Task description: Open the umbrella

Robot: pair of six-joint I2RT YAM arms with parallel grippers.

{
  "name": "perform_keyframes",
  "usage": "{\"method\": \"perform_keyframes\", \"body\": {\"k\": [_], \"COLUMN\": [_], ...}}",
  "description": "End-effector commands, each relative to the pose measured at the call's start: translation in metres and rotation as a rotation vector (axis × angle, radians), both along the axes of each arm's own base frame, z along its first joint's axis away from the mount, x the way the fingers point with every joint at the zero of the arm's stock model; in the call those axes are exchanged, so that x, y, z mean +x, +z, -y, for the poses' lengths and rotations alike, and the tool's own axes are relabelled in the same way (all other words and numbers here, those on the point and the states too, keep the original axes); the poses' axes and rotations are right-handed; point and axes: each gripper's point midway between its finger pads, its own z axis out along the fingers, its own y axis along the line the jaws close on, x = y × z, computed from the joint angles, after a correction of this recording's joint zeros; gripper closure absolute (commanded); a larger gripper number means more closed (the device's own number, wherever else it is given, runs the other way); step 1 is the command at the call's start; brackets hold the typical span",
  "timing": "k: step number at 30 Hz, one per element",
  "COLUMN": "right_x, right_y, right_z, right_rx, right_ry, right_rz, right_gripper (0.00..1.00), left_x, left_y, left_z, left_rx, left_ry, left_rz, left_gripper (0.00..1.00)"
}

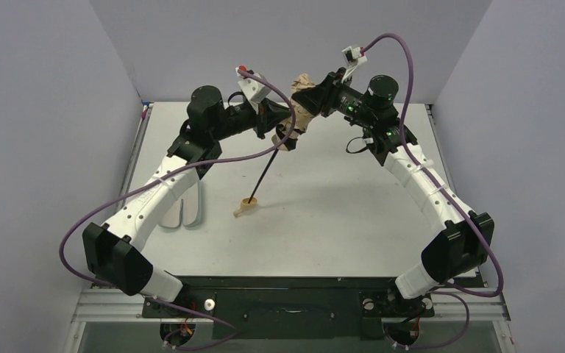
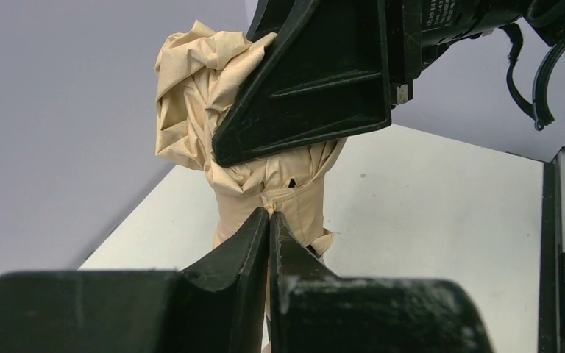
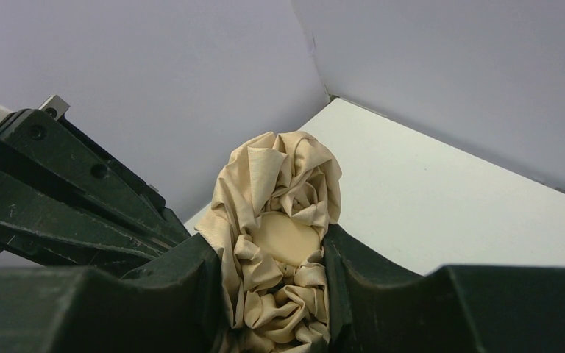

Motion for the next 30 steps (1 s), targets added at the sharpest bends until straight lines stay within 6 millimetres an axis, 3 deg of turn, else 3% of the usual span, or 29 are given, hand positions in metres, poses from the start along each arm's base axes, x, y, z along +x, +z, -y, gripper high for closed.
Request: {"method": "perform_keyframes", "body": {"k": [1, 14, 23, 30], "right_x": [-0.007, 0.02, 0.033, 0.047], "right_y": [0.058, 0.064, 0.059, 0.055], "right_z": [0.012, 0.024, 0.029, 0.031], "right_rx": [0.119, 0.225, 0.238, 0.291], "right_ry": [-0.044, -0.109, -0.151, -0.176], "right_rz": [0.127, 0.063, 0.035, -0.031], "right_gripper": [1.0, 1.0, 1.0, 1.0], "left_x": [-0.02, -0.044, -0.053, -0.061], "left_y": [0.009, -0.013, -0.016, -0.034], "left_z": [0.008, 0.04, 0.049, 0.053], "left_rx": [0.031, 0.125, 0.164, 0.289], "left_ry": [-0.033, -0.146, -0.191, -0.217], "left_rz": [0.083, 0.138, 0.222, 0.386], "left_gripper": [1.0, 1.0, 1.0, 1.0]}}
